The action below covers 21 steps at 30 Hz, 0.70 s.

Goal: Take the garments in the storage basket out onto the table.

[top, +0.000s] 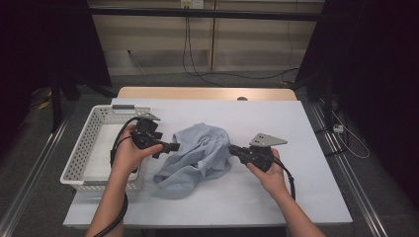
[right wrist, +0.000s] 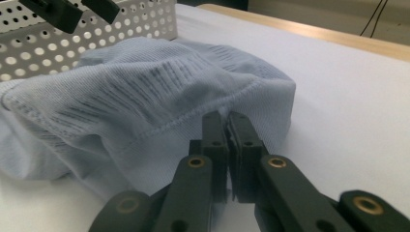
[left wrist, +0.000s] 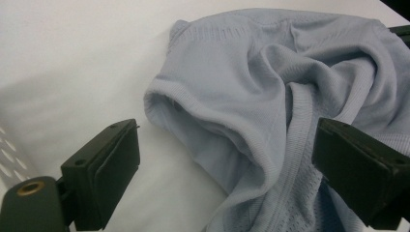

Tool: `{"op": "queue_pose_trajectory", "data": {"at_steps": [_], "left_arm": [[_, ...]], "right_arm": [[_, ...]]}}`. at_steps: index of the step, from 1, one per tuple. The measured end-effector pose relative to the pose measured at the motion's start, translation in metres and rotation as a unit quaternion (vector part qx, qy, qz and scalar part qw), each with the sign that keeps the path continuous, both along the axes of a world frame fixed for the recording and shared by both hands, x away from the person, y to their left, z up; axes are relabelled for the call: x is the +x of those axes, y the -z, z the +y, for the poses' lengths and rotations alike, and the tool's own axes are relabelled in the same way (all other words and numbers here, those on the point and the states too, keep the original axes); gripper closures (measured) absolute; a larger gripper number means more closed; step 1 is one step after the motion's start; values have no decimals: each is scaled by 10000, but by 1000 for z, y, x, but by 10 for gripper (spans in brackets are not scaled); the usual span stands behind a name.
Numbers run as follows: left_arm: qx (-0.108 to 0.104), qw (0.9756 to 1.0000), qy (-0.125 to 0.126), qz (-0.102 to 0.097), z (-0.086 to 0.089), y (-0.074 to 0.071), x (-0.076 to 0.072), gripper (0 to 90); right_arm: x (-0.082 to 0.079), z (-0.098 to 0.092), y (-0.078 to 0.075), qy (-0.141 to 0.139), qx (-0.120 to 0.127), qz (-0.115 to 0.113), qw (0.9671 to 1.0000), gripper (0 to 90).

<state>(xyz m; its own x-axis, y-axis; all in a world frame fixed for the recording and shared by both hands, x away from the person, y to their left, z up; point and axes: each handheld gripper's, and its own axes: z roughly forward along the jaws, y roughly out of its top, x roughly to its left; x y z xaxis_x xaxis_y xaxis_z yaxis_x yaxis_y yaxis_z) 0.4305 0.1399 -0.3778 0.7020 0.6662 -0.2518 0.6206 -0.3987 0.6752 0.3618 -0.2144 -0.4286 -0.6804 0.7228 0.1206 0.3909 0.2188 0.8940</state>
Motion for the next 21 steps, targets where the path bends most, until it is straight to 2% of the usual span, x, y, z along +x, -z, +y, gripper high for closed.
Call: {"op": "queue_pose_trajectory", "data": {"at_steps": [4,7,11,21], "left_arm": [[-45,10000,58,-50,-4,-3,-2,101],[-117,9998,122,-42,-8,-2,-1,100],[-62,9998,181,-52,-13,-1,-2,100],[-41,9997,220,-105,-21,-2,-5,101]], "right_arm": [[-7,-3,5,-29,-96,111,9999,879],[-15,-9,9,-89,-65,211,9997,879],[-23,-15,13,-122,-160,319,9993,881],[-31,-15,17,-214,-290,361,9987,881]]}}
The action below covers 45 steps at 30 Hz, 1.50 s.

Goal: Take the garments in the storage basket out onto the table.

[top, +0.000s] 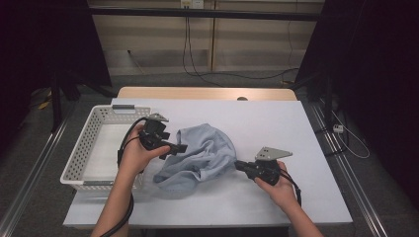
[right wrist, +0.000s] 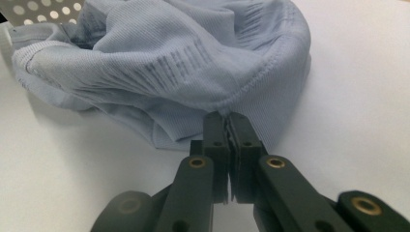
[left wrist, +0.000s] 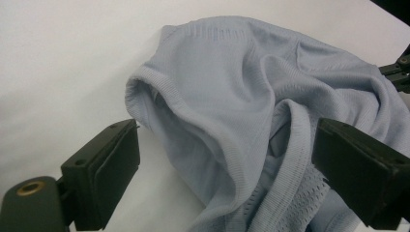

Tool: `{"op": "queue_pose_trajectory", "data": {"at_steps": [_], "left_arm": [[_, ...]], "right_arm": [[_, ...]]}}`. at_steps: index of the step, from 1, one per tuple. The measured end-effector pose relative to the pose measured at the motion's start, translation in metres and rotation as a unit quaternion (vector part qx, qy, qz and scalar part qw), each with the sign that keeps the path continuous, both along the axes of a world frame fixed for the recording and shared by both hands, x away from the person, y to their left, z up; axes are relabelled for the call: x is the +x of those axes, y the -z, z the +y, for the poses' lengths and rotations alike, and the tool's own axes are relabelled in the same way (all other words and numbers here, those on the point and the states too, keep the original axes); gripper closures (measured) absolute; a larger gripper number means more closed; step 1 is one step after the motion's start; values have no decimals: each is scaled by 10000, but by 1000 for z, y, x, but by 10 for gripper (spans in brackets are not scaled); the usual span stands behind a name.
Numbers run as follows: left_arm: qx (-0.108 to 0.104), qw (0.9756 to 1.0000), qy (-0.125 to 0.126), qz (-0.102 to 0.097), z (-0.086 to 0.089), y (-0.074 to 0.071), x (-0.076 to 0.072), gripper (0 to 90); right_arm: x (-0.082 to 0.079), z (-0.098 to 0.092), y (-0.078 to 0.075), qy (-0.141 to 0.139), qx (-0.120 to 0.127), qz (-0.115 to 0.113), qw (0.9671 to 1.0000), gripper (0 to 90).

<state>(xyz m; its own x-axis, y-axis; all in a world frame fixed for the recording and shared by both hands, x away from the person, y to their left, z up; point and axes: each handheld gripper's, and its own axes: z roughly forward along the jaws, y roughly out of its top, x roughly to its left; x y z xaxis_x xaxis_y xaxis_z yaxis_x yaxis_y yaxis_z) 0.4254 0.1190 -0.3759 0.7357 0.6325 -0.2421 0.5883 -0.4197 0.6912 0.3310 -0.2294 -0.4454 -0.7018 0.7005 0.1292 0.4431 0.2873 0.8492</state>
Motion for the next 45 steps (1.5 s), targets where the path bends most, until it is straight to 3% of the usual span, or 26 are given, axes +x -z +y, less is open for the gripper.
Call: {"op": "queue_pose_trajectory", "data": {"at_steps": [4,7,11,13,18,25,30,34,40,42,45], "left_arm": [[-1,10000,8,-36,-1,-1,-1,102],[29,10000,15,-74,1,-2,-1,102],[27,10000,-29,-75,3,-2,-1,103],[56,9999,-27,-78,4,-2,-1,103],[93,9999,-21,-74,2,0,0,105],[116,9999,-12,-79,1,1,-1,107],[136,9999,-40,-81,2,1,-1,108],[163,9998,-48,-77,2,2,-2,111],[132,9999,-45,-81,2,2,-3,116],[121,9999,-51,-69,1,2,-3,116],[126,9999,-49,-57,1,3,-3,119]], "right_arm": [[-2,4,4,-151,-239,78,9996,900],[-3,6,3,-120,-285,17,9995,891],[-2,0,-3,113,-185,-136,9997,788],[-1,-5,-7,261,-124,-177,9994,668],[4,-10,-22,546,9,-312,9980,481],[15,-2,-39,516,-128,-533,9972,431],[25,6,-44,512,11,-500,9974,396],[32,14,-34,394,163,-294,9987,422],[29,18,-25,43,2,-155,9999,691],[27,19,-24,-68,-45,-98,9999,820],[25,19,-21,-183,-44,59,9998,893]]}}
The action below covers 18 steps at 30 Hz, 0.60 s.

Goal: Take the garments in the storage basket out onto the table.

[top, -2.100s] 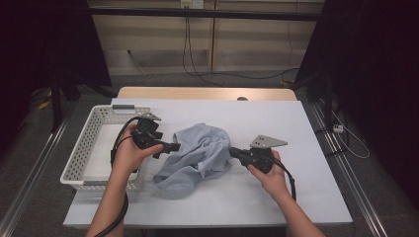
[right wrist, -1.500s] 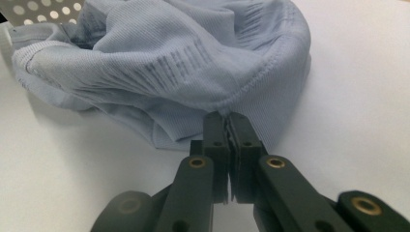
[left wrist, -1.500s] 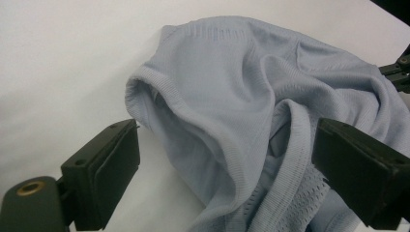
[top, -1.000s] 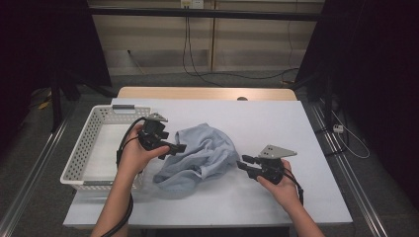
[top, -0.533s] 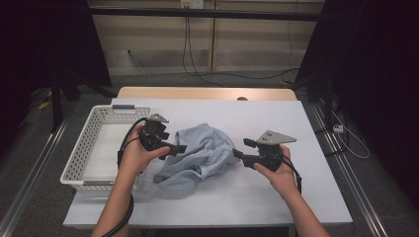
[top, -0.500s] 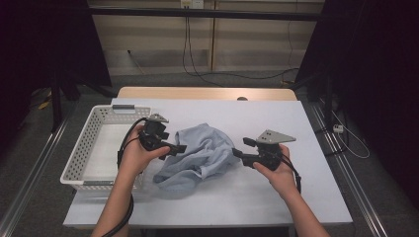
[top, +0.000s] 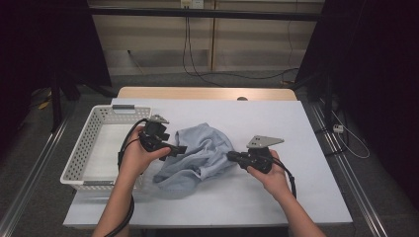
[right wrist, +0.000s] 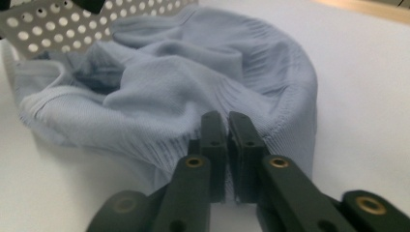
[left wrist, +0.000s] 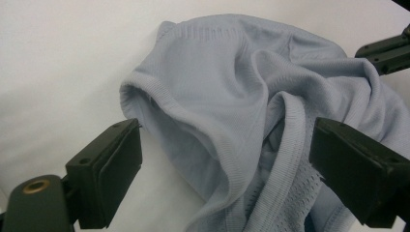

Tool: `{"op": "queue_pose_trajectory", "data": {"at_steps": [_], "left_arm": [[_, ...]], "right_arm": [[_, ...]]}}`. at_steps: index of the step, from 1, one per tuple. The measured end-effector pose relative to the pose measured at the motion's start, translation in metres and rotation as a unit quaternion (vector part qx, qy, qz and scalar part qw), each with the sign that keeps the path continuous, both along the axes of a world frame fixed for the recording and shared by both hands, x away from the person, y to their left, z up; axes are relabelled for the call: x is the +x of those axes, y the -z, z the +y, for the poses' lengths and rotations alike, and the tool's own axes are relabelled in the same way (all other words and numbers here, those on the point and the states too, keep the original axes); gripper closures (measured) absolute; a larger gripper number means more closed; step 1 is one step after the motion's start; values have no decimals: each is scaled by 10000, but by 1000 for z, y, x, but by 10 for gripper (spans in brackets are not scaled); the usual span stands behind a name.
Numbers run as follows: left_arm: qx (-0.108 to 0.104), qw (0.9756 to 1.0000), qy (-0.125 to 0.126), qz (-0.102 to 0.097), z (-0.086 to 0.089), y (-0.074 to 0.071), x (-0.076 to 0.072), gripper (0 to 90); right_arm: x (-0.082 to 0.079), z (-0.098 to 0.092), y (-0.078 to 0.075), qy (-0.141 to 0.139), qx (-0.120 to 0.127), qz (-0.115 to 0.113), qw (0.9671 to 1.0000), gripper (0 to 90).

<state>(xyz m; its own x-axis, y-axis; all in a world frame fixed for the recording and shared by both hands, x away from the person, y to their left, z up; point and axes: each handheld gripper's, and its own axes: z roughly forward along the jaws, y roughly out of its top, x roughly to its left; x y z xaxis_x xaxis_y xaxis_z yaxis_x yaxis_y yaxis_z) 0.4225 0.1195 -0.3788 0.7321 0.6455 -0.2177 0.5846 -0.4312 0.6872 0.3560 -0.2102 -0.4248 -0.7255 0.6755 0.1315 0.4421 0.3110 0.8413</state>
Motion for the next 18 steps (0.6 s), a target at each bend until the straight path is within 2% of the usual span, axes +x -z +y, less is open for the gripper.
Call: {"op": "queue_pose_trajectory", "data": {"at_steps": [2,11,18], "left_arm": [[12,10000,8,-1,0,1,0,119],[56,10000,1,-29,-3,0,1,122],[-46,10000,26,-34,-7,1,3,129]], "right_arm": [[-2,0,2,-24,-97,14,9999,900],[-15,-6,7,-50,-94,89,9999,900],[-27,-9,13,-250,-192,240,9992,900]]}}
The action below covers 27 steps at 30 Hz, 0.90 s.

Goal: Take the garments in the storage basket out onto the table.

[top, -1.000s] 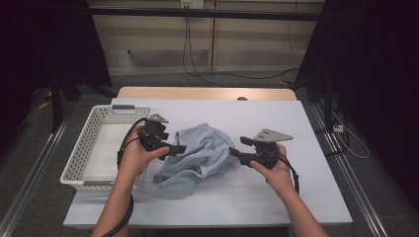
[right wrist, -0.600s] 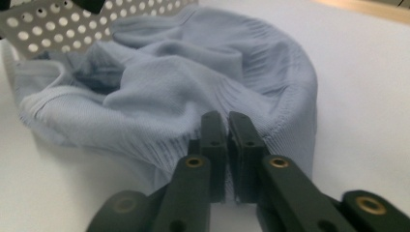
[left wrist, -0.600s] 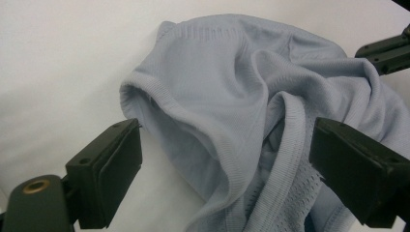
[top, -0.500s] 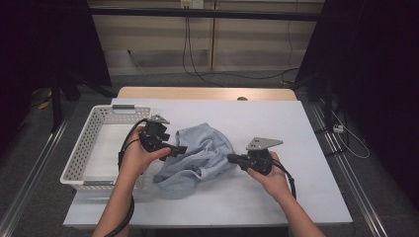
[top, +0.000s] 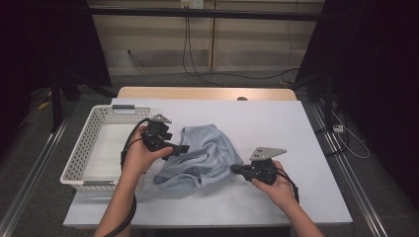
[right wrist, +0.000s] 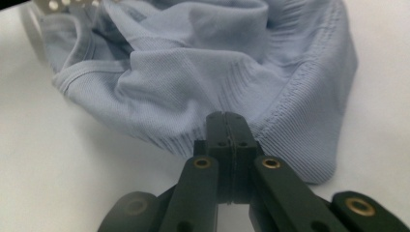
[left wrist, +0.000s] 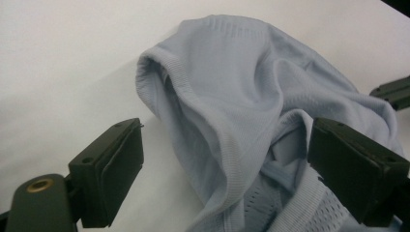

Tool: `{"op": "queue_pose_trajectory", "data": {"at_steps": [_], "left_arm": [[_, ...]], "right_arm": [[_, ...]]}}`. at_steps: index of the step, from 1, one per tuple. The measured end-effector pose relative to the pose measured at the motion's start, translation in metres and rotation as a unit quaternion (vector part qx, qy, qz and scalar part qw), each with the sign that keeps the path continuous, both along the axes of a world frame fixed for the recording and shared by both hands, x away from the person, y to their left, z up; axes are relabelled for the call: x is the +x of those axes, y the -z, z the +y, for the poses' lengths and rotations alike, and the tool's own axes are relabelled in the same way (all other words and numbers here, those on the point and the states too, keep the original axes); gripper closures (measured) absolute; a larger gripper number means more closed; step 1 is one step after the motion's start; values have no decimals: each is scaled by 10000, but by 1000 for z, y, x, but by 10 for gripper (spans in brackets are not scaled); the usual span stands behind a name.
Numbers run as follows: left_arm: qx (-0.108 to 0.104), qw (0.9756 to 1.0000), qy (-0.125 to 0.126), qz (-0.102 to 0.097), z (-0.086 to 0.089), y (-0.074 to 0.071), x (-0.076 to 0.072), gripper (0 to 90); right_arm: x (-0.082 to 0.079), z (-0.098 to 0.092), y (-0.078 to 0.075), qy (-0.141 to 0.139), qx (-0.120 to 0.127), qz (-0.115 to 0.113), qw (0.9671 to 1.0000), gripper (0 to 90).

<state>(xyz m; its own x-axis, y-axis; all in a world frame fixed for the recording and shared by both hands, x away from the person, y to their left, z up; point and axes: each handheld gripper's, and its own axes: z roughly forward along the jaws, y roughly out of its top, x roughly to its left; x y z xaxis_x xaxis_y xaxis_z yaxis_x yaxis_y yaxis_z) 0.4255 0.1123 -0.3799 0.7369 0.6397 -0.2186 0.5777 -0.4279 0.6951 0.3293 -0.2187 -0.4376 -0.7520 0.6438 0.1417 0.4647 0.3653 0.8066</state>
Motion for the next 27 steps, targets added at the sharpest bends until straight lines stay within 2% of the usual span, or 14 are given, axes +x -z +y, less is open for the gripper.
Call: {"op": "queue_pose_trajectory", "data": {"at_steps": [10,21,27], "left_arm": [[77,9999,79,-15,-10,2,5,135],[97,9999,18,47,-17,8,11,159],[136,9998,59,102,-18,12,13,220]], "right_arm": [[-9,1,3,-9,-6,-8,10000,900],[-15,-5,1,125,13,-103,9999,900],[-16,-9,1,203,49,-114,9997,900]]}}
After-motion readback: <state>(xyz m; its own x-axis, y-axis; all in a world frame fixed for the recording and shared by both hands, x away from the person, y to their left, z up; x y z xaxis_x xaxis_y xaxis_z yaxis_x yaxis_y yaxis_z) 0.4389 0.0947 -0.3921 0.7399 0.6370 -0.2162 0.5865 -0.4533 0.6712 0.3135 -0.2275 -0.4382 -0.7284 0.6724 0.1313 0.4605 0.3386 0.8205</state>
